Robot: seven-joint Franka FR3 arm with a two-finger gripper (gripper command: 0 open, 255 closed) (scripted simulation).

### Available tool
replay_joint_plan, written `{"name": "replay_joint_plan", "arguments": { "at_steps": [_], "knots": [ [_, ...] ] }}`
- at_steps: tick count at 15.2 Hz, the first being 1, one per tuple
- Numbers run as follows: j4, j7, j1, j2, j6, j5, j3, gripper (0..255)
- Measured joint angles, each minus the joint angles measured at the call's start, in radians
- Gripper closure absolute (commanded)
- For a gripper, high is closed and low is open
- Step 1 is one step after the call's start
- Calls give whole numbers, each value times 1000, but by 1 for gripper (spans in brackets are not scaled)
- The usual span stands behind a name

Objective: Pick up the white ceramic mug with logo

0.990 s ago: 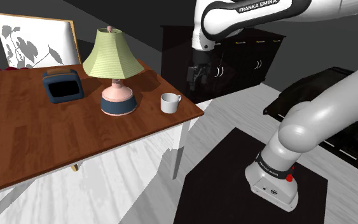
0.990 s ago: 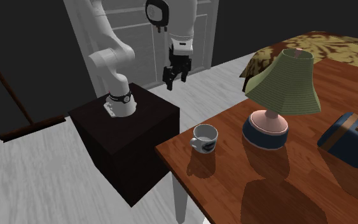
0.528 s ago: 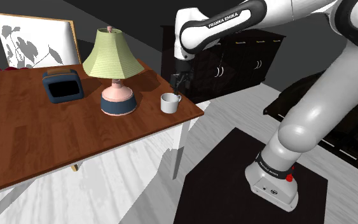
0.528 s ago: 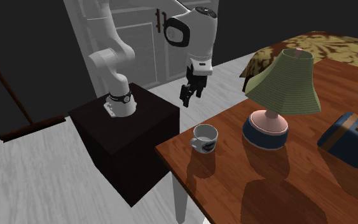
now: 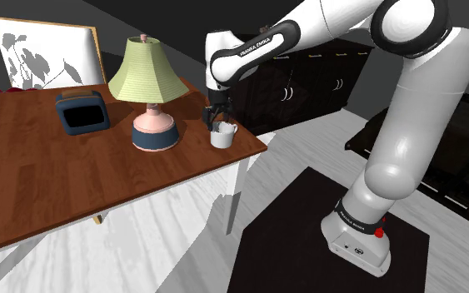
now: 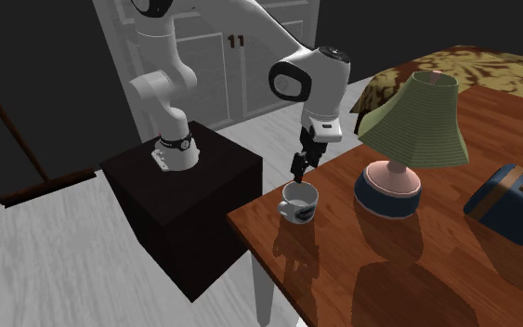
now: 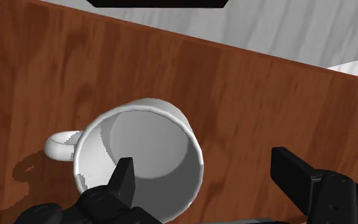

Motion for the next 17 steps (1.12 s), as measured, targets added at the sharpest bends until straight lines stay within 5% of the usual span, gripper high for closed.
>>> {"name": "replay_joint_plan", "arguments": {
  "at_steps": [9, 10, 17],
  "knots": [
    [13, 21, 7, 106, 93, -31, -9, 0],
    [14, 22, 7, 110, 97, -32, -9, 255],
    [14, 23, 8, 114, 101, -33, -9, 255]
  ]
}}
